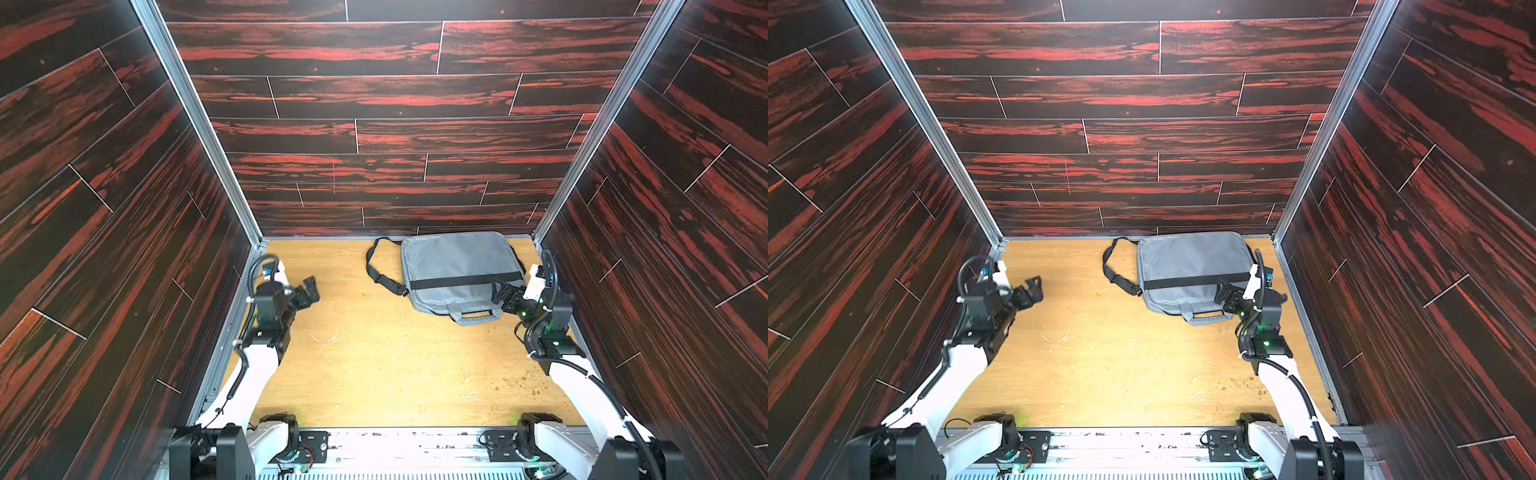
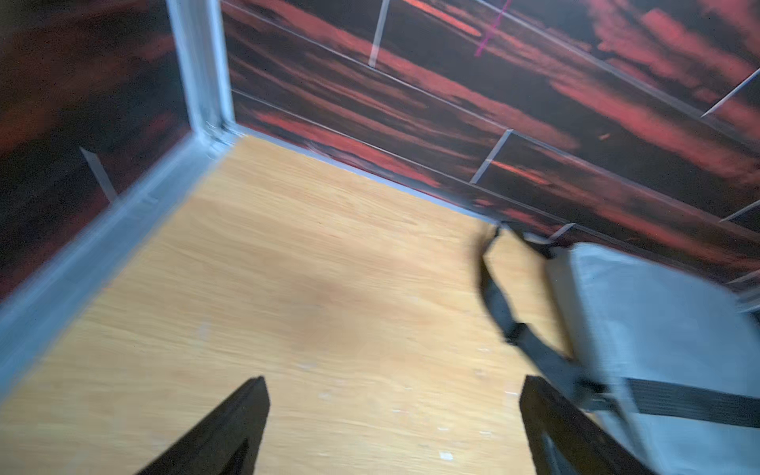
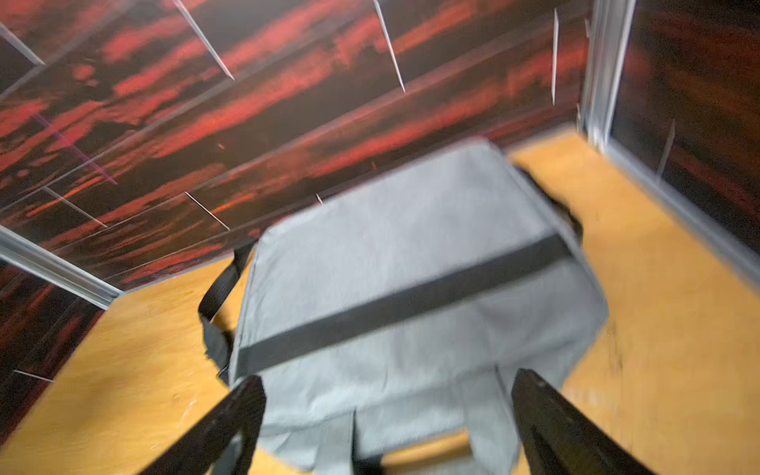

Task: Open the zippered laptop bag and take out the laptop
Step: Move the zippered laptop bag to the center of the board.

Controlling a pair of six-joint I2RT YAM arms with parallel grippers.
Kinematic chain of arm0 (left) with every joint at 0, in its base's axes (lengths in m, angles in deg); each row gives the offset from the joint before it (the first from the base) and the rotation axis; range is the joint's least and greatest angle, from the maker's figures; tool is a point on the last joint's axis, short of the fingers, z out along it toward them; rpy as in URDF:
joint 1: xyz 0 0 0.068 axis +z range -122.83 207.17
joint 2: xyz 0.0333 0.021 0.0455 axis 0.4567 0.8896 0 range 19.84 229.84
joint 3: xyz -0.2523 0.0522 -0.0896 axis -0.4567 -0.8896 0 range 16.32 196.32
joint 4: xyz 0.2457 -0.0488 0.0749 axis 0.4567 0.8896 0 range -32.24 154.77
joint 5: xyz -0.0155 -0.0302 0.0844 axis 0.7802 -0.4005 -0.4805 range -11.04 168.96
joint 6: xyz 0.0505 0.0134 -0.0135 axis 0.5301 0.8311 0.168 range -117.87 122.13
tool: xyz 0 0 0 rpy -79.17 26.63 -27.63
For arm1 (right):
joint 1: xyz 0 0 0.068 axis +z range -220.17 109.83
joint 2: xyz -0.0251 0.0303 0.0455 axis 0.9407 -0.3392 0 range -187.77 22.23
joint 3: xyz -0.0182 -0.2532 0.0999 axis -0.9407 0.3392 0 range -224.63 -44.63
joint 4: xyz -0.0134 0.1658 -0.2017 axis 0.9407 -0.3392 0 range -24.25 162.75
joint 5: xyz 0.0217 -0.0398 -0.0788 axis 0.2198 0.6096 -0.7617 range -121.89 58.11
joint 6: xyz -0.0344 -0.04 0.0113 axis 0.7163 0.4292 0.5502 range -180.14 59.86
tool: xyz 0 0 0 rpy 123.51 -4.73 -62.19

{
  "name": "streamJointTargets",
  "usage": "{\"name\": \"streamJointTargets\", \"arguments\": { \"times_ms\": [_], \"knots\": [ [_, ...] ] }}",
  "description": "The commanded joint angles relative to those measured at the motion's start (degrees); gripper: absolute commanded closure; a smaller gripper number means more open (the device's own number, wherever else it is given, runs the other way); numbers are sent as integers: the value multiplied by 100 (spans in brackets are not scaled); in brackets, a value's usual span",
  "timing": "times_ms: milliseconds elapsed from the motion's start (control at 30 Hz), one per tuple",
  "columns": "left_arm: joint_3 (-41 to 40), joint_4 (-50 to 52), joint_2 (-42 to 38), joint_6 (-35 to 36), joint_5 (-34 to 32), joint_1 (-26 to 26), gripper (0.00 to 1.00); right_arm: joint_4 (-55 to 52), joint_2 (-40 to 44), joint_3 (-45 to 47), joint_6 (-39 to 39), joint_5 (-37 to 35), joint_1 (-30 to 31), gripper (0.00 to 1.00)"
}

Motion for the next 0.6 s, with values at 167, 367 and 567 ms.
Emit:
{"name": "streamJointTargets", "arguments": {
  "times_ms": [167, 367, 567],
  "knots": [
    [964, 833, 1048, -1879, 747, -634, 1, -2806, 129, -433, -2272, -431, 531, 3],
    [1965, 1340, 1993, -2303, 1319, -857, 3, -3600, -540, -881, -3394, -511, 772, 3],
    [2866, 1650, 2699, -2347, 1589, -1030, 3, -3358, -1424, -1266, -3937, -306, 853, 5]
  ]
}}
